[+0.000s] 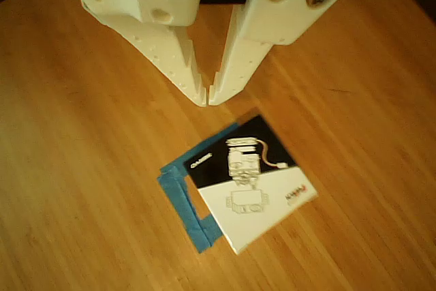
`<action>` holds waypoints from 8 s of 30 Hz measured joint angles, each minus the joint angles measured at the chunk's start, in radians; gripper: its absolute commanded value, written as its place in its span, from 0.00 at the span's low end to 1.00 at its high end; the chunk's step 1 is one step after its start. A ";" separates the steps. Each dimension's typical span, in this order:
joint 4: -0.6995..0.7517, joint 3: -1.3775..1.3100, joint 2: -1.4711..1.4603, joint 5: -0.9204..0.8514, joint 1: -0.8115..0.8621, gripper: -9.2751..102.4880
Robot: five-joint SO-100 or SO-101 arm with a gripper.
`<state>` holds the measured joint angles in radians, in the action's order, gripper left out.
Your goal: Push the box on top of the target
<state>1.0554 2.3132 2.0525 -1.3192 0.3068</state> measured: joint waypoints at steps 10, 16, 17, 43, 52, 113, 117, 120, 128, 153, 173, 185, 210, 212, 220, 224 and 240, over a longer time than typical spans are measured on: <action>-0.008 0.023 0.035 0.279 -0.110 0.08; -0.052 0.032 0.034 0.431 -0.166 0.08; -0.064 0.032 0.031 0.463 -0.187 0.08; -0.314 -0.173 -0.325 0.963 -0.305 0.08; -0.354 -0.244 -0.345 1.012 -0.293 0.08; -0.561 -0.041 -0.337 0.834 -0.189 0.08; -0.561 -0.041 -0.337 0.834 -0.189 0.08; -0.561 -0.041 -0.337 0.834 -0.179 0.08; -0.594 -0.046 -0.365 0.848 -0.184 0.08; -0.595 -0.126 -0.403 0.851 -0.175 0.08; -0.611 -0.126 -0.413 0.839 -0.167 0.08; -0.623 -0.126 -0.419 0.834 -0.163 0.08; -0.156 -0.224 -0.163 0.422 -0.227 0.08; -0.097 -0.219 -0.141 0.302 -0.204 0.08; 0.025 -0.072 0.031 -0.074 -0.195 0.08; 0.041 0.018 0.152 -0.103 -0.202 0.08; 0.086 0.235 0.499 -0.107 -0.196 0.08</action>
<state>1.1413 2.5479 2.5510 -1.4266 0.1104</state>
